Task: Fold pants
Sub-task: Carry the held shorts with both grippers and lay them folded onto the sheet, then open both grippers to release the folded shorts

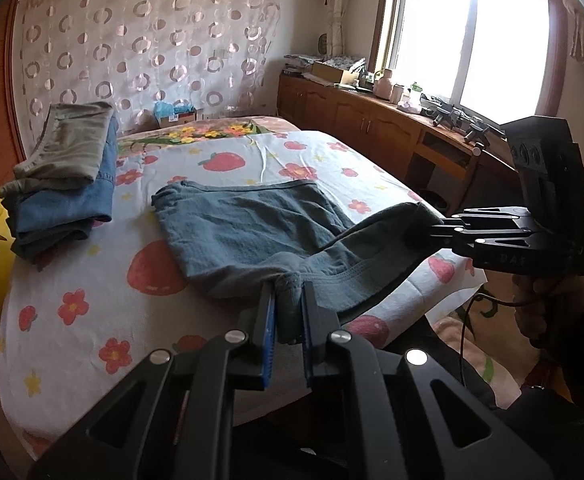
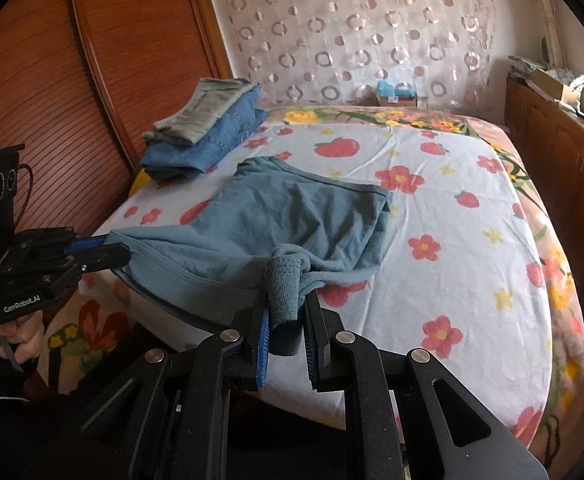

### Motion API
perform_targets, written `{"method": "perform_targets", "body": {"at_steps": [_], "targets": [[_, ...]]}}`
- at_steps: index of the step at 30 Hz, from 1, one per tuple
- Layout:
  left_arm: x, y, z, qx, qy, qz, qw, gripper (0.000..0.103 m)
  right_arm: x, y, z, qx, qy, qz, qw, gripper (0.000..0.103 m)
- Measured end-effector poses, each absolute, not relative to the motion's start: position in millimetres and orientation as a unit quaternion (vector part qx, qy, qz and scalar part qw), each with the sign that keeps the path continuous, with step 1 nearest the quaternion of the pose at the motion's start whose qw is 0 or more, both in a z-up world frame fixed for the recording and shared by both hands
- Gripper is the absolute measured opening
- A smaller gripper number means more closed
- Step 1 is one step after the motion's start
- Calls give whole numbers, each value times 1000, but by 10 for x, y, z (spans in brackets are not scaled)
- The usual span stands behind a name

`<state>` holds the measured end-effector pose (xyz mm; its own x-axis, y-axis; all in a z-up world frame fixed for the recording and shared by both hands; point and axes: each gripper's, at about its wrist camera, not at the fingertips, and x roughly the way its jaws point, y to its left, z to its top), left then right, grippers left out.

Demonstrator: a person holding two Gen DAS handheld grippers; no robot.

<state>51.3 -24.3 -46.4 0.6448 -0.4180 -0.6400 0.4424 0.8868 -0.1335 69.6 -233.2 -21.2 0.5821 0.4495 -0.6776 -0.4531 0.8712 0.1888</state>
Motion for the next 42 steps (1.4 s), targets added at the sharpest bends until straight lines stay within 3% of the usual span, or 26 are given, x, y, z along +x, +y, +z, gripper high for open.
{"method": "perform_targets", "body": {"at_steps": [15,26,33,38,42], "targets": [[1135,-224,-211,22,314,-217,924,8,1340,-2311,-53,24,357,226,906,12],[1571,-134,-451,-7,340,-198,919,10,1798,-2177,-288,19,384,202,901,13],[1564,-111,-531,1,339,-180,923,22,1894,-2167,-425,15,394,194,898,15],[1544,-72,-527,8,335,-175,926,28,1935,-2149,-455,10,398,187,898,19],[1485,-31,-572,1,336,-182,924,28,1929,-2185,-423,12,390,178,903,38]]}}
